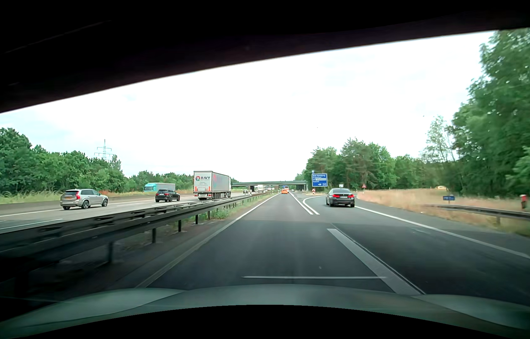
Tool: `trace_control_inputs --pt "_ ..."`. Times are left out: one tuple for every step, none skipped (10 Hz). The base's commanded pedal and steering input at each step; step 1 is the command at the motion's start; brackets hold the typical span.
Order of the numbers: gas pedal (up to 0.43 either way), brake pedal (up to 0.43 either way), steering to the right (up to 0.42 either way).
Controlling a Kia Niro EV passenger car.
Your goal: Follow the waypoints while adhering to traffic rules and regulations
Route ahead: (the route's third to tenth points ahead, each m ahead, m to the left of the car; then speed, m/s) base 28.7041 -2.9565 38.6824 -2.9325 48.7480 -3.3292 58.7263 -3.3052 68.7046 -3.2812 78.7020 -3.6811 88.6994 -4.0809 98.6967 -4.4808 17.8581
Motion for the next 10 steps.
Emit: trace_control_inputs --pt "0.287 0.000 -0.004" --pt "0.287 0.000 -0.004" --pt "0.287 0.000 -0.004" --pt "0.287 0.000 -0.004" --pt "0.287 0.000 -0.004" --pt "0.287 0.000 -0.004" --pt "0.287 0.000 -0.004" --pt "0.287 0.000 -0.004" --pt "0.287 0.000 -0.004" --pt "0.287 0.000 -0.004"
